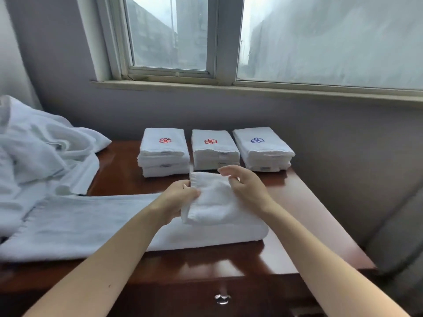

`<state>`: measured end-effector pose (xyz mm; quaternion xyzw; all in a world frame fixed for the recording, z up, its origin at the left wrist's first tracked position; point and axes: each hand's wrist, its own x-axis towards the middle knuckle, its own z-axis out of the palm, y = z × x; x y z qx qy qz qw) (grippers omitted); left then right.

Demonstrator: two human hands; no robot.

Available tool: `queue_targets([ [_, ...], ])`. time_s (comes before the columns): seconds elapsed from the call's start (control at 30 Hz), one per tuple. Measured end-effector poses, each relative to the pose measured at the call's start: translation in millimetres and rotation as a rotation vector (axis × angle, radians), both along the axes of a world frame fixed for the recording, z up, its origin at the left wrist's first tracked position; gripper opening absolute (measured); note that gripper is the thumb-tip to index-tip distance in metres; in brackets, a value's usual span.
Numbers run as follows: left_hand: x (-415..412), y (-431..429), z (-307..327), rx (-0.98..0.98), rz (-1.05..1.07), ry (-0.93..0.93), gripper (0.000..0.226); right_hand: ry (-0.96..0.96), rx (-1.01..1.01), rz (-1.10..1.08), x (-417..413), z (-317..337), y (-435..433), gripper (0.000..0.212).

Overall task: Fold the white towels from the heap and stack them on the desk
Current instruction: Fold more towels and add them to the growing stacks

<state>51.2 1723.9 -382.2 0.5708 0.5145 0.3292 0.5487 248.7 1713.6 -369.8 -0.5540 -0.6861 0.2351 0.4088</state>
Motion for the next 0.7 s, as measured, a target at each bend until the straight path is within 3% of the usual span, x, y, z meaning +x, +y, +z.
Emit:
queue_targets([
  [0.1, -16, -1, -9, 0.012, 0.085, 0.115, 0.020, -0.376, -0.051, 0.014, -5, -18, 1, 0.045],
  [0.27, -23, -1, -18, 0.084, 0.136, 0.293, 0.022, -0.729, -0.102, 0.056, -13, -42, 2, 0.054],
  [0.33, -21, 0, -16, 0.176, 0.185, 0.461, 0.043, -0.774, -0.125, 0.061, -13, -47, 2, 0.058],
  [0.4, -16, -2, -13, 0.408, 0.253, 0.687, 0.062, -0.796, -0.148, 0.079, -12, -51, 2, 0.063],
  [0.47, -3, -6, -11, 0.634, 0.224, 0.701, 0.061, -0.817, -0.171, 0.092, -13, -53, 3, 0.067],
  [0.53, 15, -13, -15, 0.647, 0.052, 0.651, 0.053, -0.822, -0.186, 0.100, -13, -53, 4, 0.068],
  [0.6, 30, -18, -30, 0.586, -0.086, 0.841, 0.046, -0.813, -0.191, 0.106, -11, -54, 4, 0.067],
  [0.7, 30, -19, -49, 0.489, -0.059, 1.095, 0.052, -0.789, -0.187, 0.099, -4, -58, 2, 0.068],
])
